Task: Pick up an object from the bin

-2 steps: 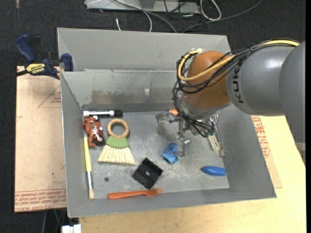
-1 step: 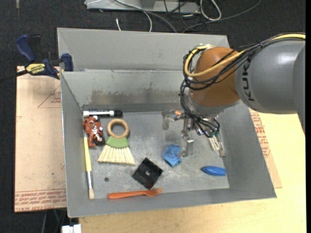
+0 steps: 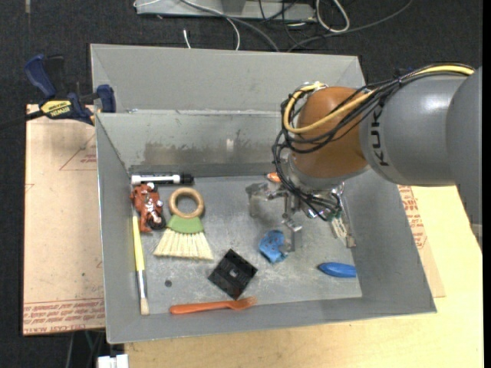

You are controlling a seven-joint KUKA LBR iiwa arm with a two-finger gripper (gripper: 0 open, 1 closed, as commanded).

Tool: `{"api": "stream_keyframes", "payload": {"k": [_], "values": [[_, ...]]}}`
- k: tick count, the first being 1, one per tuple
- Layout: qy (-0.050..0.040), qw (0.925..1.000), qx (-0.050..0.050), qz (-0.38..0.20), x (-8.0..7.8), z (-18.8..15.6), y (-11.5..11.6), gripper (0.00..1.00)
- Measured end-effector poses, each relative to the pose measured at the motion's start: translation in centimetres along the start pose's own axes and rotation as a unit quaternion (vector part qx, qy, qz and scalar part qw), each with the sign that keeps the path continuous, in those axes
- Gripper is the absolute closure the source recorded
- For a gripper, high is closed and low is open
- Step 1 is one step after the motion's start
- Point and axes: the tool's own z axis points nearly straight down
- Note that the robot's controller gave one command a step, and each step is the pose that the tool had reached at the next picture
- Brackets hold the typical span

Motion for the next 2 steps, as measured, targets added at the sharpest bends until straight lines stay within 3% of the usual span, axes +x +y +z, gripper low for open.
{"api": "stream_keyframes", "payload": {"k": [1,2], "values": [[-0.0051,1.0,0.002,0.001,1.9,1.0,-1.2,0.0],[-0.0031,1.0,0.001,-0.009,3.6,0.9,-1.2,1.0]]}}
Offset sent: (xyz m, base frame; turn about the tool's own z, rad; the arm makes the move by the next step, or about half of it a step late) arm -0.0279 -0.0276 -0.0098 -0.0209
